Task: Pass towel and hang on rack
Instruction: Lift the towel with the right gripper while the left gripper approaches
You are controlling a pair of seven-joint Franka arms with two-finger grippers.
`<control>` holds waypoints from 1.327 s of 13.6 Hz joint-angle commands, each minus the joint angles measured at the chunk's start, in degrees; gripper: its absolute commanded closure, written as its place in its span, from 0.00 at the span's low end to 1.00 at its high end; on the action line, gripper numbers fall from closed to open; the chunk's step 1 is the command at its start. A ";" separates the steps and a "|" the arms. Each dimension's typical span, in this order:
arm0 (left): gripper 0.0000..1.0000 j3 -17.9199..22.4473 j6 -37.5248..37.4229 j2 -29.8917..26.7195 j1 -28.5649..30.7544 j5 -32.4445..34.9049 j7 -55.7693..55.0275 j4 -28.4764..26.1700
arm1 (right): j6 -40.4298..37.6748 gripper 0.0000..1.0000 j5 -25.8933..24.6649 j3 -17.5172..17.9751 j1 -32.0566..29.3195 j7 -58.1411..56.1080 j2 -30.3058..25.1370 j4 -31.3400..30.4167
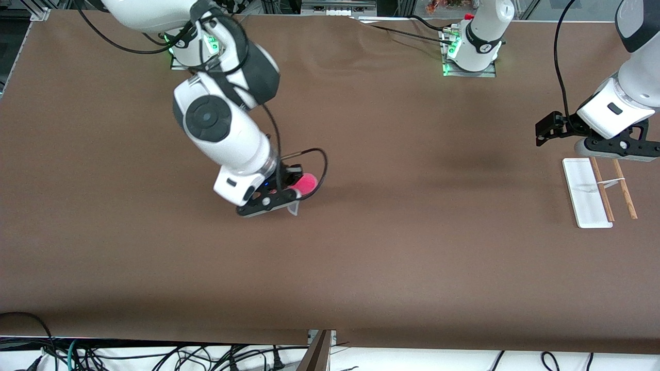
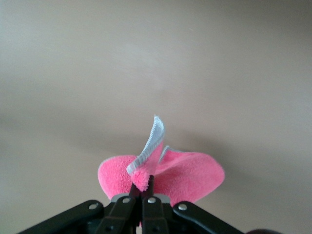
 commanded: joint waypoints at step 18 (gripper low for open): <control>0.00 -1.03 1.49 26.89 -1.55 -66.69 62.72 3.20 | 16.98 1.00 0.23 3.99 5.39 14.66 -0.33 0.77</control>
